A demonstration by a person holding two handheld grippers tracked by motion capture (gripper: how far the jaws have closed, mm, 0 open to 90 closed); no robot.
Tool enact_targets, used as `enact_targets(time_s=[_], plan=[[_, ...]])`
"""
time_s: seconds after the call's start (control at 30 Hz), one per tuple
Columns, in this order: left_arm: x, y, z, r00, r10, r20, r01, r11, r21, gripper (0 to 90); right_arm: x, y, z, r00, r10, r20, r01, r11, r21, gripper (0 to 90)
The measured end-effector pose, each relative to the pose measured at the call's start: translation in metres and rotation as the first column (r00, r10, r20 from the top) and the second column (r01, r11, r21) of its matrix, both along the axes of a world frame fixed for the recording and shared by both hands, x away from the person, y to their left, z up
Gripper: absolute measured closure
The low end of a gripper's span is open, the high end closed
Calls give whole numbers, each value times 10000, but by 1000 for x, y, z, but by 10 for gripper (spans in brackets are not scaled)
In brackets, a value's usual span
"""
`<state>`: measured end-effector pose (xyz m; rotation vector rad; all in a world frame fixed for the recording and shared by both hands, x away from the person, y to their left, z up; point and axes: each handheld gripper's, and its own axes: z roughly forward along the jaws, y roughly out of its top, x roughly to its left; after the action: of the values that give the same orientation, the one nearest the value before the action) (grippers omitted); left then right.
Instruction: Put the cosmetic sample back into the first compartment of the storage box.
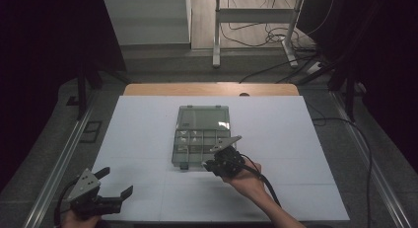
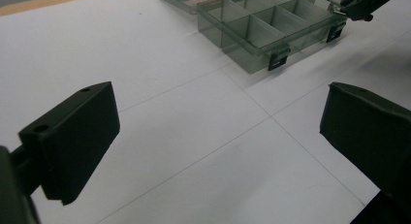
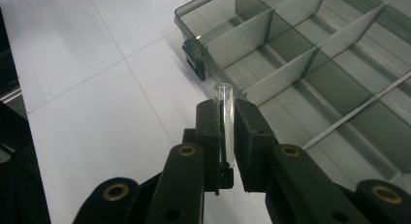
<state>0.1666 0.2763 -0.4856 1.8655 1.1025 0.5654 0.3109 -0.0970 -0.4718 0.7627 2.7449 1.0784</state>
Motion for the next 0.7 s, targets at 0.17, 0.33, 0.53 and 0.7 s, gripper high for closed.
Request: enact_targets(time_s=[0.17, 0.33, 0.53, 0.7], plan=[[0, 0, 0, 10000, 6, -11, -6, 10000, -2, 11, 4, 0, 2, 9999, -104, -17, 104, 9999, 120, 809], [0, 0, 0, 10000, 16, -10, -16, 10000, -8, 11, 10, 4, 2, 9998, -206, -27, 206, 9995, 233, 809], [0, 0, 0, 10000, 17, -9, -17, 10000, -4, 11, 18, 8, 4, 9996, -275, 19, 275, 9990, 350, 809], [0, 0, 0, 10000, 17, -7, -17, 10000, -18, 11, 26, 15, 5, 9992, -387, 58, 384, 9985, 395, 809]])
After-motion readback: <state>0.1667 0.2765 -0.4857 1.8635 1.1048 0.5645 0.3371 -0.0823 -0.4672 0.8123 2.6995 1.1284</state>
